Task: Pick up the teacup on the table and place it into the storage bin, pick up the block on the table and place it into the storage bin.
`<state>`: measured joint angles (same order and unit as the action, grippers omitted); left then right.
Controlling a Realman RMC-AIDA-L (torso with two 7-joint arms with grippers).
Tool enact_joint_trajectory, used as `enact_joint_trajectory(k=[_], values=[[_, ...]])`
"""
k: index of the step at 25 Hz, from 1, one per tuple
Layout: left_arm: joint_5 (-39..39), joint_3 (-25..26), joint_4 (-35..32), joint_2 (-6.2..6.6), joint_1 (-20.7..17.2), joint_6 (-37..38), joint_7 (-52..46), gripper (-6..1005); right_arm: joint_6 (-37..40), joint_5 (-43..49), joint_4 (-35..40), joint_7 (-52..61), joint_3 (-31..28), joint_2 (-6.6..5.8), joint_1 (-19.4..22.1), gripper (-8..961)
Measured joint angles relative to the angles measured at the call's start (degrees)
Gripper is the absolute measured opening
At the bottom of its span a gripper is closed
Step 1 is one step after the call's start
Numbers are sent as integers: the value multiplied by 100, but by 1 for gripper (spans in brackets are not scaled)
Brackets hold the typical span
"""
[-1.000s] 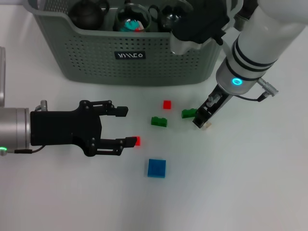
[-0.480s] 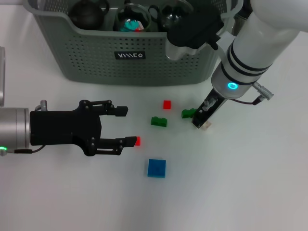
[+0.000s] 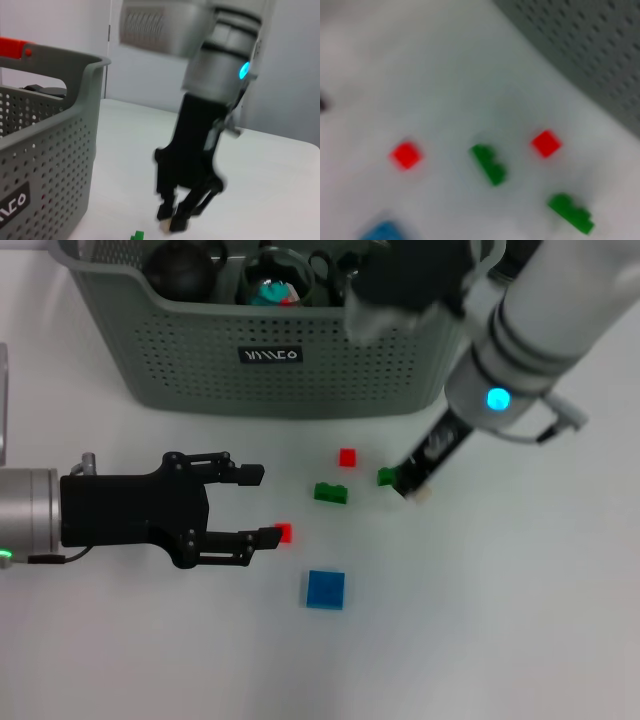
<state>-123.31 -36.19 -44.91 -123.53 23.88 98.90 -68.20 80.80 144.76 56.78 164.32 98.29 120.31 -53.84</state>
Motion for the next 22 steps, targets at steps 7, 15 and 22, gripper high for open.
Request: enact_joint_trajectory(k=[7,15,22], values=[[0,-3,-5,-4,-6,22,-3,765,1672,-786,2148,-359,-2053,-15,-94,203],[1,-3,0,0,31,33,-3,765,911,-777,1285,-1046,-3638,-158,-1492,202],[1,-3,0,-1,37,8,-16,765,-1400,394,-833,-1584,-3299,-48,-2207,202]])
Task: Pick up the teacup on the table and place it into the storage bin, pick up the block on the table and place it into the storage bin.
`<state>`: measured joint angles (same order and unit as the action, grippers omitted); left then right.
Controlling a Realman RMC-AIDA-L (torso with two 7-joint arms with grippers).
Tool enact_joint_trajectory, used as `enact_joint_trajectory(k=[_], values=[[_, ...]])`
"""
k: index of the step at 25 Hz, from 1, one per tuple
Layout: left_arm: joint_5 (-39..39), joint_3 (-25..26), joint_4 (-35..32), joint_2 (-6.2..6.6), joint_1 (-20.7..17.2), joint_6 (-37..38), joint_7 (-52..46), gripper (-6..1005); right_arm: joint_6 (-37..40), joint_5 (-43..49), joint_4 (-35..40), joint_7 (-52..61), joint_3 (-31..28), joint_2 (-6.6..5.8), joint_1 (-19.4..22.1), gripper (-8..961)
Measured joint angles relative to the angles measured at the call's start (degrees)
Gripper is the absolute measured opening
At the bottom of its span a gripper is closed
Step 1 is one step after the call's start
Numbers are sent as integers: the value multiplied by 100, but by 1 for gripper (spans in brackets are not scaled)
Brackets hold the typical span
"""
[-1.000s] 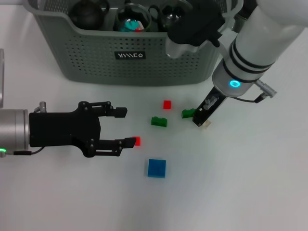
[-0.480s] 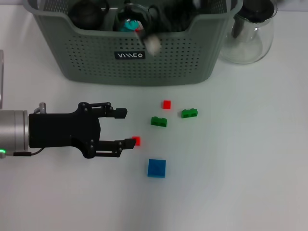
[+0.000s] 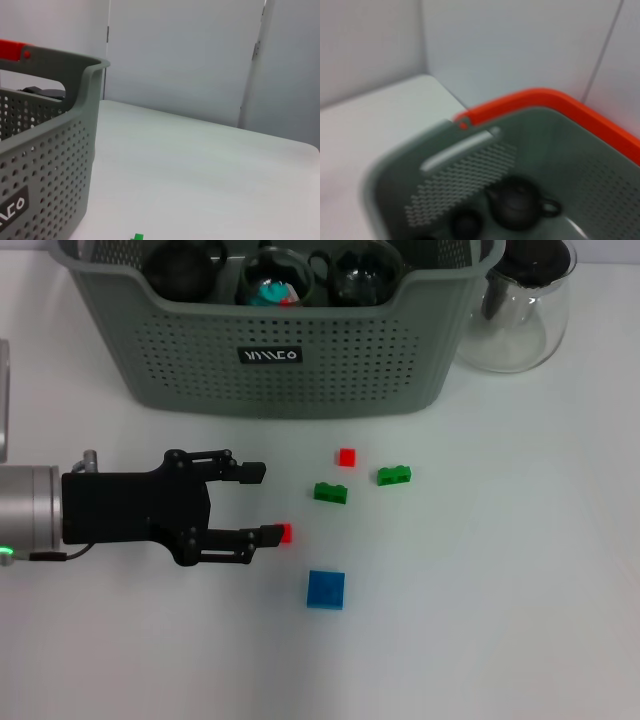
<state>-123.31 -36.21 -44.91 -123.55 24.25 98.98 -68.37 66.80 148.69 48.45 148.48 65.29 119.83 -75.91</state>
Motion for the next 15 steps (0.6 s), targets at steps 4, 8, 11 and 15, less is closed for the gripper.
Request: enact_joint_trajectory(k=[4,8,11,15], values=[[1,0,0,7,0,-23,-8,765,-992,146,-994,-53,368,17,-181,202],[9,1,1,9,10,-28,6,765,-1540,153,-1385,-154,739,47,-179,202],[8,0,6,8,20,-34,15,765,-1681,135,-1457,-228,881,64,-144,203],[5,0,23,6,24,-43,16,766,-1760,122,-1482,-329,927,80,-131,221]])
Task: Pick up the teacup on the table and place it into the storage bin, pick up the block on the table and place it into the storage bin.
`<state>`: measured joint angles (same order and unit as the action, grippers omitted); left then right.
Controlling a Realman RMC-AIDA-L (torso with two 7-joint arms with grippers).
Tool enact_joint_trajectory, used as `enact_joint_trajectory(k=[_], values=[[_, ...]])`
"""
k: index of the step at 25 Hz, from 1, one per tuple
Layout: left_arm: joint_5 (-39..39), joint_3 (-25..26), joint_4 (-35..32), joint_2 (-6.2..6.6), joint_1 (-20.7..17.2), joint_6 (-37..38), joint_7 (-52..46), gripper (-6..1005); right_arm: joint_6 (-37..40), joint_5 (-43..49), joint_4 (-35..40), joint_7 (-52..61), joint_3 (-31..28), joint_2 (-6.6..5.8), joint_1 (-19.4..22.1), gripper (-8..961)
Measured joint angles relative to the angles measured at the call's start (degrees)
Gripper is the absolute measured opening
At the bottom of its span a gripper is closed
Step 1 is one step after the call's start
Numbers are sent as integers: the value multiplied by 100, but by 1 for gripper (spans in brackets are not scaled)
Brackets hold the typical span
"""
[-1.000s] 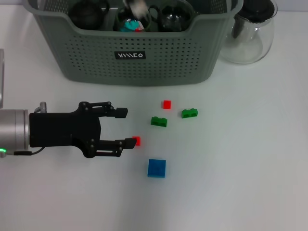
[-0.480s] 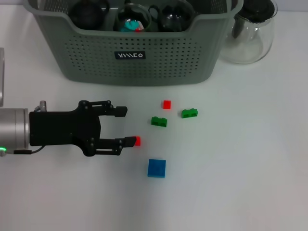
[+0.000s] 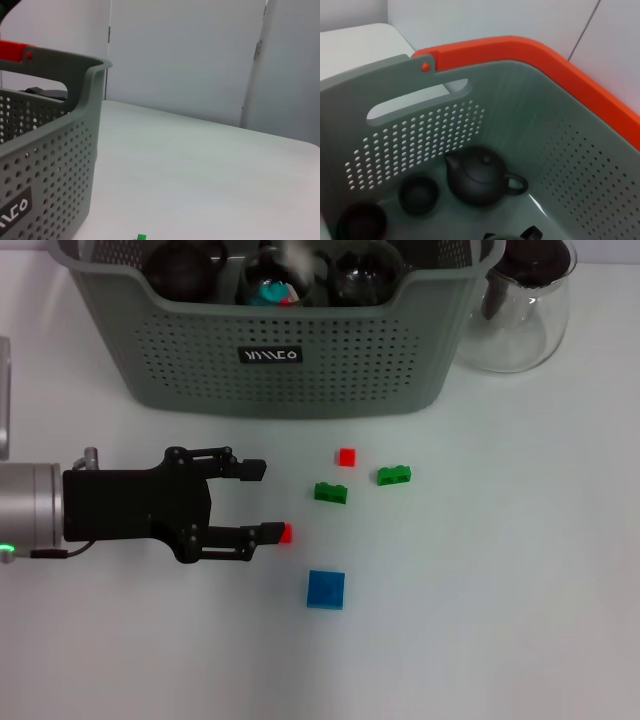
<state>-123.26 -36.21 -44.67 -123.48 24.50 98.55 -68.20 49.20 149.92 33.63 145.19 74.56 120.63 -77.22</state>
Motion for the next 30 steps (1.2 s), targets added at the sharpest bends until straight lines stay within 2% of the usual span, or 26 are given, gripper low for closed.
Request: enact_joint_trajectory(k=[2,8,10,13,20,23,26,30], values=[[-1,0,9,0,0,-3,1,766,-32,0,-4,-13,25,5,0,258],[-5,18,12,0,-19,-12,0,766,-55,-72,121,-26,51,5,17,508],[-6,35,12,-1,-24,-13,0,766,116,-311,438,-139,50,-13,155,606],[-6,60,12,0,-27,-13,0,766,684,-992,1467,-511,14,-35,696,754],[-6,72,12,7,-41,-6,0,766,2573,-2514,4244,-1031,-214,-72,2265,833],[-5,72,10,8,-42,-4,0,766,3603,-2982,4964,-1046,-377,-103,2794,867],[-5,72,-6,9,-41,0,-1,766,4731,-3148,5339,-916,-527,-160,3067,875],[-5,70,-5,13,-19,0,-5,766,5963,-2714,5452,-535,-570,-187,3142,870]])
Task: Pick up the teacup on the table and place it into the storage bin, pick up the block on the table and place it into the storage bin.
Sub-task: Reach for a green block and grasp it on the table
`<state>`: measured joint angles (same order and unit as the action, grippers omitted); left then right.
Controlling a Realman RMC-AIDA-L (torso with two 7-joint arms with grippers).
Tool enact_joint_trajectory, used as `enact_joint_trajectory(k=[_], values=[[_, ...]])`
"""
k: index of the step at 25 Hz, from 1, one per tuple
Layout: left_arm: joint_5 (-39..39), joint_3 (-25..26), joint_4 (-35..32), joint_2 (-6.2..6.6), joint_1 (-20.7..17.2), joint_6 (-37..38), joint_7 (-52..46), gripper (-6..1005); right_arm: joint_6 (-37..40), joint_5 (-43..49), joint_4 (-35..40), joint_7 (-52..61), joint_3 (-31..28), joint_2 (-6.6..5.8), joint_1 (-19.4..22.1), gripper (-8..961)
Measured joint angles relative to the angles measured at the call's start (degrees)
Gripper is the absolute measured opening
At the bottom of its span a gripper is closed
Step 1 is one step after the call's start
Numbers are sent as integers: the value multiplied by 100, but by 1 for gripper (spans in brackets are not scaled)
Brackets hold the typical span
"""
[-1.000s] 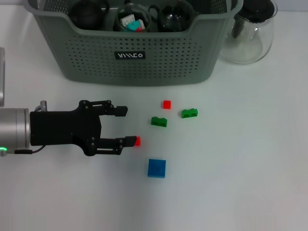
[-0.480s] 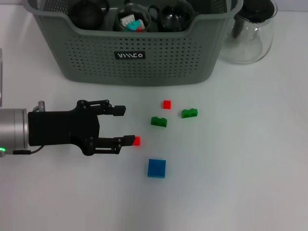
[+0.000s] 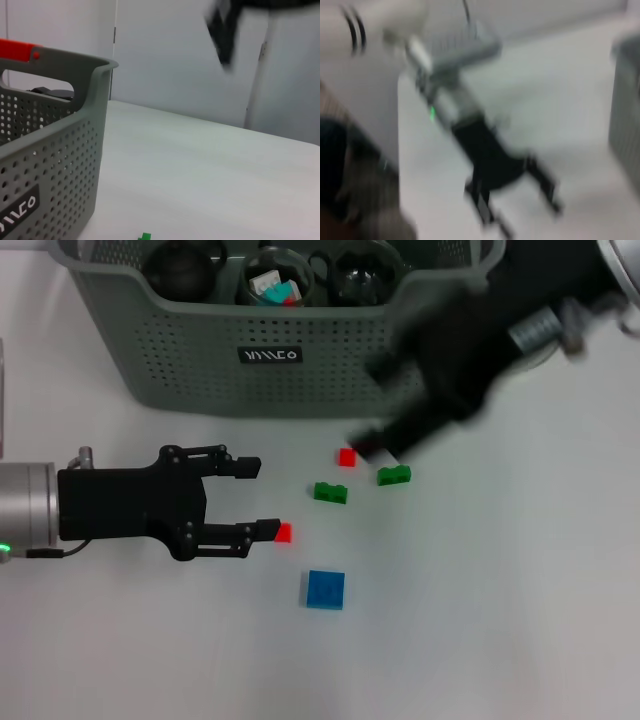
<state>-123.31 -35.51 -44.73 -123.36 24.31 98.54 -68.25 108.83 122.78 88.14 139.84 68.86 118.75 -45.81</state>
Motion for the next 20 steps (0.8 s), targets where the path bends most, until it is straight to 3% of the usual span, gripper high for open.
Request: enact_joint_trajectory(k=[3,7,20], values=[[1,1,6,5,17,-3,0,766,411,870,-84,199,218,45,38,869],[0,6,6,14,18,-8,2,766,322,1818,-542,253,462,137,28,869],[0,18,27,23,30,-50,14,766,-2793,2501,-3899,-117,1632,176,-1007,870]])
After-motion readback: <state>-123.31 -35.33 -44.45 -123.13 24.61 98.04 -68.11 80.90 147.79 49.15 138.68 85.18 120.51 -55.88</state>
